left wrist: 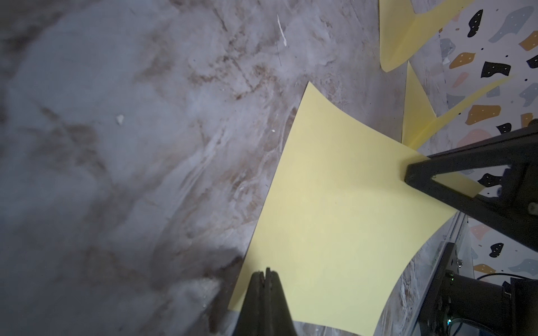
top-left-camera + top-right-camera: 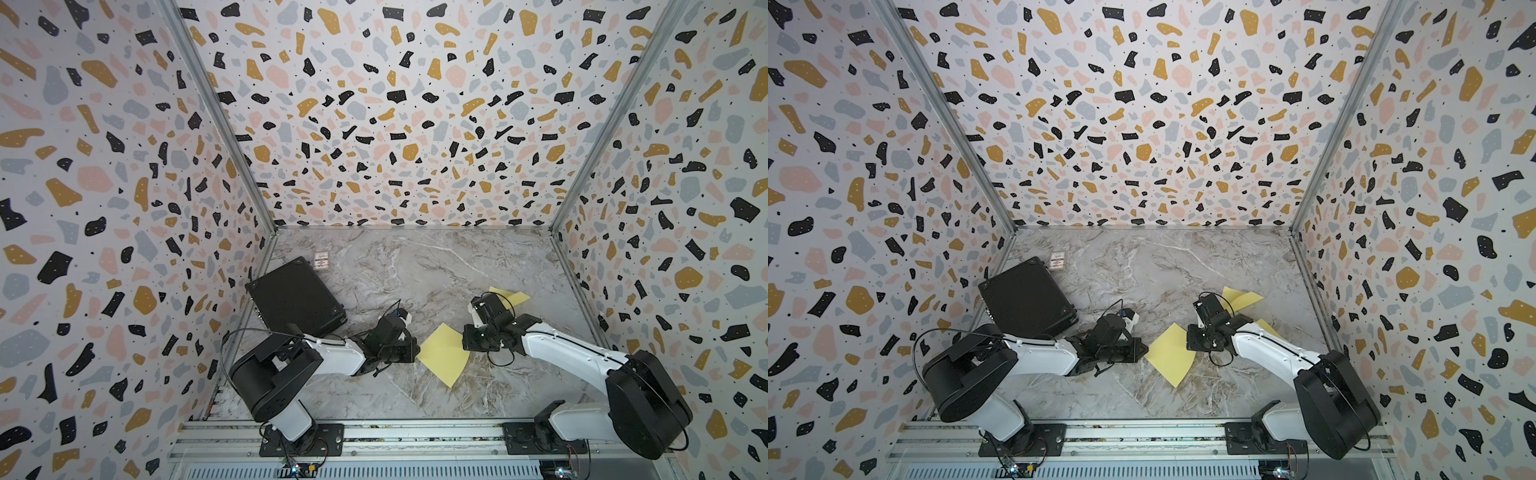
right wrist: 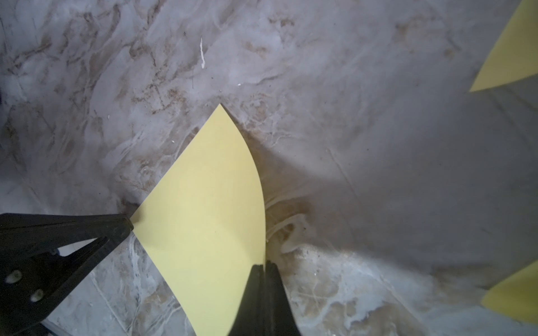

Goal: Fold the square paper diagonally
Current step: Fold the paper at the center of the board.

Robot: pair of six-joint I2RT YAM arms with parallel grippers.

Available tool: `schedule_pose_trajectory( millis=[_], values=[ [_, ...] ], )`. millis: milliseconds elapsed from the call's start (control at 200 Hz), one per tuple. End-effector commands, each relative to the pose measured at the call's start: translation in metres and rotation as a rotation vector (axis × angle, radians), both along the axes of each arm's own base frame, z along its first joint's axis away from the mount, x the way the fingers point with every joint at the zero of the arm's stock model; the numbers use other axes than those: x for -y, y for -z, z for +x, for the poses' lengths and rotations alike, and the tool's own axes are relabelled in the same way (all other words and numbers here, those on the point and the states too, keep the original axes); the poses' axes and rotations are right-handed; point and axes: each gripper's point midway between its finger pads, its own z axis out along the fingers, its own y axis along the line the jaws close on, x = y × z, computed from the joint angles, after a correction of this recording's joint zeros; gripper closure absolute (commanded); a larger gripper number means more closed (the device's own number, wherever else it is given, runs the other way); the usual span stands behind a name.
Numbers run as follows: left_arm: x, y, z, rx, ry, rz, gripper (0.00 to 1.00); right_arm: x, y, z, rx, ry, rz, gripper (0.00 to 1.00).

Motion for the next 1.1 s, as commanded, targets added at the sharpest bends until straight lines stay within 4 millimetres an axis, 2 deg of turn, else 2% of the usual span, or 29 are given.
schedule_pose_trajectory(
  millis=[0, 350, 591, 771, 916, 1096],
  values=[
    [-0.001, 0.006, -0.004, -0.01, 0.02, 0.001, 1.0, -0.003, -0.013, 0.004, 0.018, -0.008, 0.008, 1.0],
    [-0.013, 0.031, -0.013, -0.054, 0.009, 0.049, 1.0, -0.014, -0.028, 0.006, 0.019, -0.011, 0.07, 1.0],
    [-0.011, 0.037, -0.013, -0.071, 0.007, 0.048, 1.0, -0.055, -0.041, 0.004, -0.007, -0.031, 0.258, 1.0],
    [-0.012, 0.041, -0.013, -0.081, -0.007, 0.051, 1.0, -0.081, -0.03, 0.004, -0.025, -0.055, 0.287, 1.0],
    [-0.013, 0.043, -0.013, -0.085, -0.013, 0.056, 1.0, -0.081, -0.012, 0.009, -0.044, -0.033, 0.242, 1.0],
    [-0.013, 0.045, -0.013, -0.089, -0.011, 0.059, 1.0, -0.08, 0.001, 0.013, -0.053, -0.011, 0.224, 1.0]
  ],
)
